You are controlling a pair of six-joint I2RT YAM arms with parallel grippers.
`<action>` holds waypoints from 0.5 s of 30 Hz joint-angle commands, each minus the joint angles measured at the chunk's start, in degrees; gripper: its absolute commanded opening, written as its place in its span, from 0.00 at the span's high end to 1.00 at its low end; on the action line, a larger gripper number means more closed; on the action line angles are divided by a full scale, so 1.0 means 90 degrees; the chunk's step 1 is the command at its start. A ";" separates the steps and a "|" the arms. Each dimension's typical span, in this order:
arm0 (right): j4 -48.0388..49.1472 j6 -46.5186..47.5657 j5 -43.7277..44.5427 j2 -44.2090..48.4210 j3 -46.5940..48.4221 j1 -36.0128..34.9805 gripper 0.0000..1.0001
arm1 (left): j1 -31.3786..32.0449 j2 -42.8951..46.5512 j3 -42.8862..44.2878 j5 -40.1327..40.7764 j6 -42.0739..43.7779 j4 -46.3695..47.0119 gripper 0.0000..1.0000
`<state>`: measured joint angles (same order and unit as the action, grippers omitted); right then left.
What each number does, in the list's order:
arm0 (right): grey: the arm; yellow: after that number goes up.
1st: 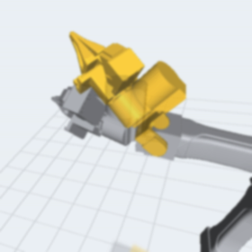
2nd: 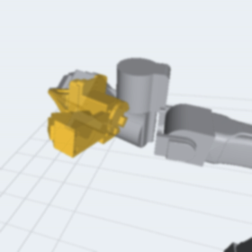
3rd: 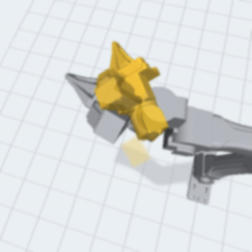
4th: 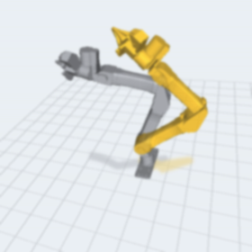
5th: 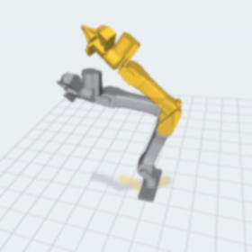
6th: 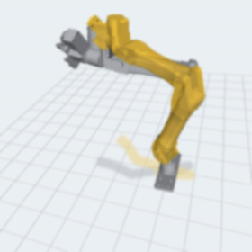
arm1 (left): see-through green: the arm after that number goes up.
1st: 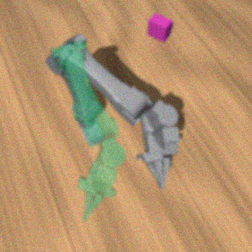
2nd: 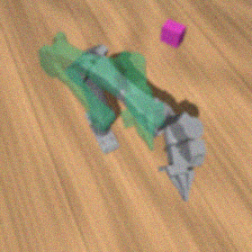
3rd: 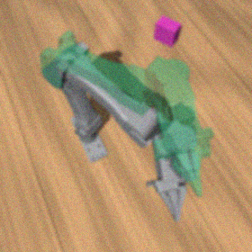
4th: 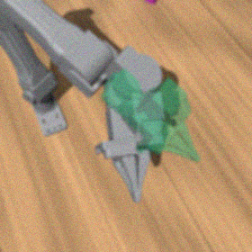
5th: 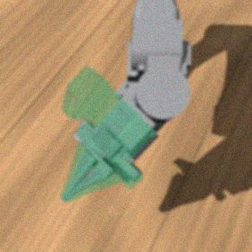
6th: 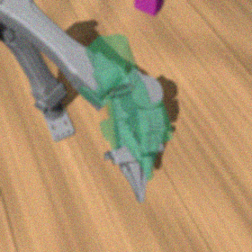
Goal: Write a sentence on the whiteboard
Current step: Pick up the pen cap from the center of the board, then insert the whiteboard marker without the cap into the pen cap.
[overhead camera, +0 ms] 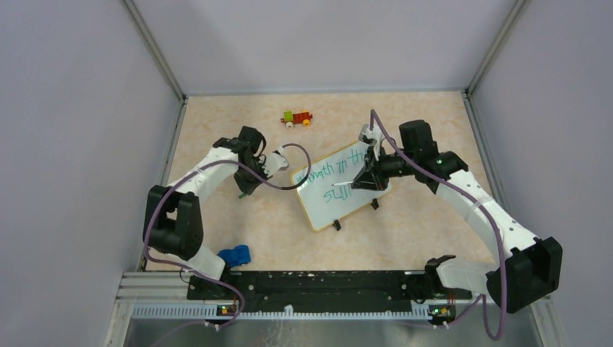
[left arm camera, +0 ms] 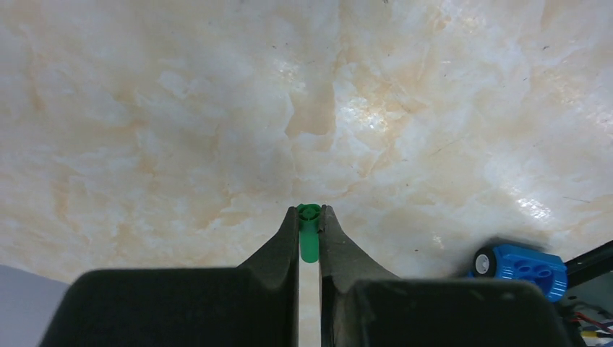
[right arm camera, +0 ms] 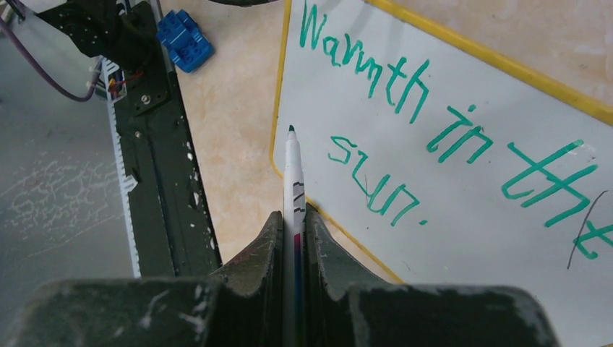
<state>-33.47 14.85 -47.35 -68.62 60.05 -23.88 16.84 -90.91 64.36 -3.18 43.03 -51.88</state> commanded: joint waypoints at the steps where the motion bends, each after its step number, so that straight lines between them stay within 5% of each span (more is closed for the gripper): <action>1: -0.0101 0.0059 0.0063 0.0207 0.0622 0.0054 1.00 | -0.0071 0.0358 0.0641 -0.0478 -0.0583 -0.0334 1.00; 8: -0.0396 0.0042 0.0218 0.0074 0.1239 0.0055 1.00 | -0.0163 0.0557 0.1766 -0.0707 -0.1388 -0.0461 1.00; 15: -0.0149 -0.0699 0.0327 -0.0269 0.2192 0.0055 1.00 | -0.0220 0.0877 0.3385 -0.0912 -0.3292 0.0232 1.00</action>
<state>-37.30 12.71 -44.99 -69.69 73.69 -23.88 15.33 -88.40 88.16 -8.73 26.00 -55.31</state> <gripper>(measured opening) 0.096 0.108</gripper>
